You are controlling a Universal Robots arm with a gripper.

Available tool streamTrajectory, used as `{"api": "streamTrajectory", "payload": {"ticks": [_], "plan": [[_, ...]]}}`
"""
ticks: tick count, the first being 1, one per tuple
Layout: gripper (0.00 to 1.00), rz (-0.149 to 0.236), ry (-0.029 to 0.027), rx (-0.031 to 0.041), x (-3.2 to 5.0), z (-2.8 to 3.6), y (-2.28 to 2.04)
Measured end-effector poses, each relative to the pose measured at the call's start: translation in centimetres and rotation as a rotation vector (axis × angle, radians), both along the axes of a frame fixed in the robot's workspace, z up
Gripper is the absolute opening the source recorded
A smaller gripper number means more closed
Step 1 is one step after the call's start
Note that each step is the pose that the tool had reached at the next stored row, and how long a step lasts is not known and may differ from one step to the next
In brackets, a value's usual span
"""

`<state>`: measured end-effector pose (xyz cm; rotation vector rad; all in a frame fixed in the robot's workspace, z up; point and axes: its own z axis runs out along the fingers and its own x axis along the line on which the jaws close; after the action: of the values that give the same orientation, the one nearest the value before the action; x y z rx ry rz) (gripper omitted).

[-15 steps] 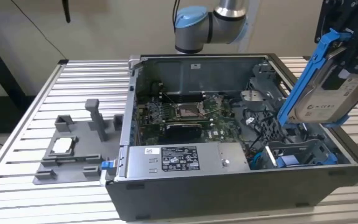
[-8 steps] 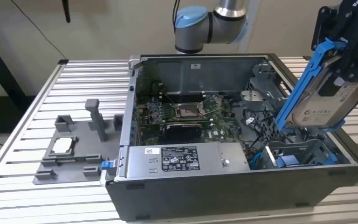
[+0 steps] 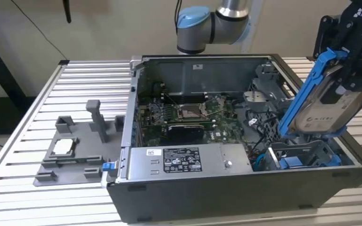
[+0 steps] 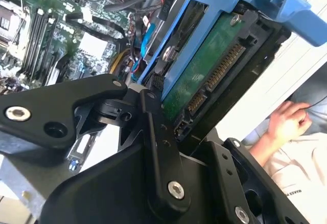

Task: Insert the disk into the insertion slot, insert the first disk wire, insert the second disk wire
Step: 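Insert the disk into the insertion slot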

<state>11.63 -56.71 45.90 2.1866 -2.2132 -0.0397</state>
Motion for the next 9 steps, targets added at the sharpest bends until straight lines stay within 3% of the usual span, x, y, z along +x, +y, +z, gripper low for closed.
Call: {"api": "streamTrajectory", "payload": {"ticks": [9], "plan": [[0.33, 0.061, 0.0, -0.0013, 0.15, -1.66, -0.15]]}}
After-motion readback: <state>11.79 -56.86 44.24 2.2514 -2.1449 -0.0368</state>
